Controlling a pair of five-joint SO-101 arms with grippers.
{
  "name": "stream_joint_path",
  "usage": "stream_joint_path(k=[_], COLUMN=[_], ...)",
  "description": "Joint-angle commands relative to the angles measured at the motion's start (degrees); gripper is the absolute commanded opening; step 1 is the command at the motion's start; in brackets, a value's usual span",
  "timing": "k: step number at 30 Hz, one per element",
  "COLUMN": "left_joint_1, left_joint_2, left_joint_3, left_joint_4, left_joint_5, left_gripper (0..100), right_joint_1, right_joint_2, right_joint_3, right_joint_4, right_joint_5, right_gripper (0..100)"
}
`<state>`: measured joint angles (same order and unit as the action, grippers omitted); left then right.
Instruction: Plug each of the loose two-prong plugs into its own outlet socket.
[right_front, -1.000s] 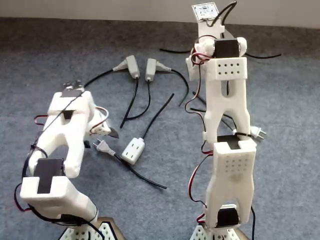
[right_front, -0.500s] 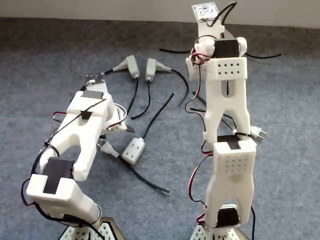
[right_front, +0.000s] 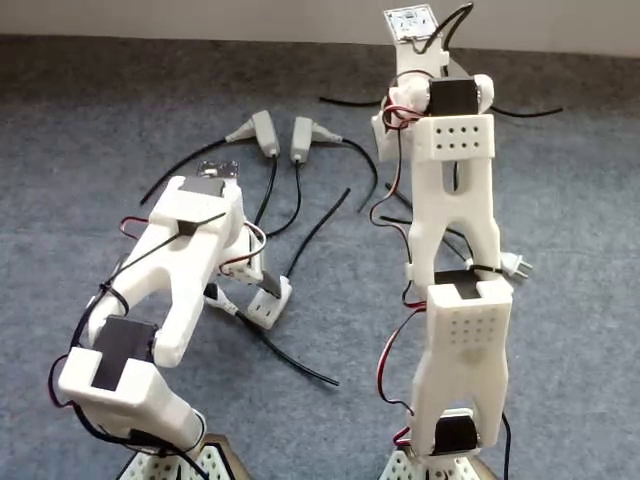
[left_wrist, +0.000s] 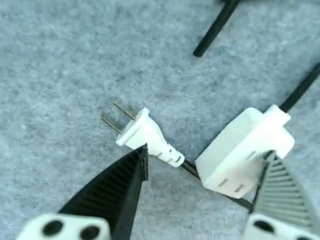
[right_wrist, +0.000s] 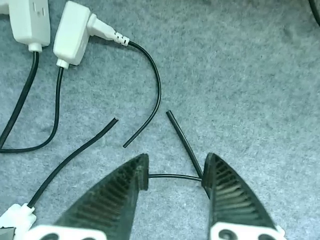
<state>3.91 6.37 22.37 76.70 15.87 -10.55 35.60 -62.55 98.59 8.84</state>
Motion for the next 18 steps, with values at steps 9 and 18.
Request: stream_joint_path(k=[9, 18], left_joint_1=[-3.56, -10.07], left_joint_2=[6.64, 7.25], left_joint_3=[0.22, -0.04], left_joint_4=[-2.02, 3.52], left_joint_5=[-0.79, -7.47], left_gripper=[33, 33], right_joint_1=[0.40, 0.31], right_joint_2=[-3.38, -3.38], right_joint_3=[-0.22, -0.22], right_joint_4=[0.13, 0.13], right_joint_5=[-0.35, -0.53], right_gripper=[18.4, 18.4])
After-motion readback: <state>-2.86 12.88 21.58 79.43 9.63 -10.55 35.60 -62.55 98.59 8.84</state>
